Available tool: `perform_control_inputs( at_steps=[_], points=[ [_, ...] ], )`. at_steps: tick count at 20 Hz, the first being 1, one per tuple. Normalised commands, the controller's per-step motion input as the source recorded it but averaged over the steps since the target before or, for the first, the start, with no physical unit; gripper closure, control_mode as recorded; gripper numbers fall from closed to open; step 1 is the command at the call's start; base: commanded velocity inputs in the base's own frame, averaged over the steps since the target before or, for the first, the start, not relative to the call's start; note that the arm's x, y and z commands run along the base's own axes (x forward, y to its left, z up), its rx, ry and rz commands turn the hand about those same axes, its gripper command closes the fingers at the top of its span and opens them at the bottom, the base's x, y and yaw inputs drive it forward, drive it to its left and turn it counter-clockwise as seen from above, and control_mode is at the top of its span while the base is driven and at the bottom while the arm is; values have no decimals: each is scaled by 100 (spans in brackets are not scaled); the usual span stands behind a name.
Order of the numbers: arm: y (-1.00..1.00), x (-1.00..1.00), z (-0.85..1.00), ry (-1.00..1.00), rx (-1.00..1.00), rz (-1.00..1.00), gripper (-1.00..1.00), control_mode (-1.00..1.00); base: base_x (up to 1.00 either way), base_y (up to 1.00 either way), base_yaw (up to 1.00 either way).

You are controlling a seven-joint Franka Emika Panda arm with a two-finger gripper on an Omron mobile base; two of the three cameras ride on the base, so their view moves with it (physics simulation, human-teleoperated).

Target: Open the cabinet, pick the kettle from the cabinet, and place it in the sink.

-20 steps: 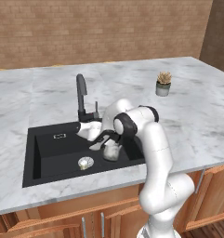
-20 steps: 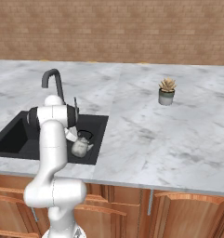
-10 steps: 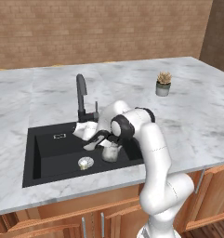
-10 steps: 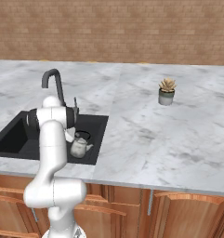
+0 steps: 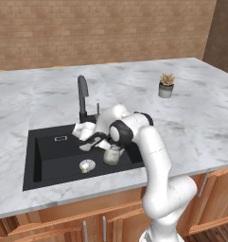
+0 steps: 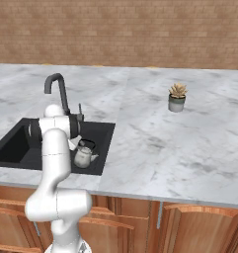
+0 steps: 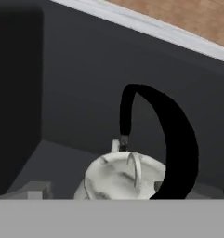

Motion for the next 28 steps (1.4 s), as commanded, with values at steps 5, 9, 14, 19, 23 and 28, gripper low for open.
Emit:
perform_control_inputs(
  at_steps=[5, 9, 14, 19, 23, 28],
  points=[
    [37, -43, -59, -10, 0, -18, -100, -100, 0, 0, 0],
    [36, -45, -58, -12, 0, -15, -100, -100, 0, 0, 0],
    [37, -31, -49, -12, 0, -8, -100, -100, 0, 0, 0],
    [40, -17, -43, -15, 0, 0, -100, -100, 0, 0, 0],
    [39, -21, -45, -20, 0, 2, -100, -100, 0, 0, 0],
    [37, -20, -44, -20, 0, 10, -100, -100, 0, 0, 0]
  ],
)
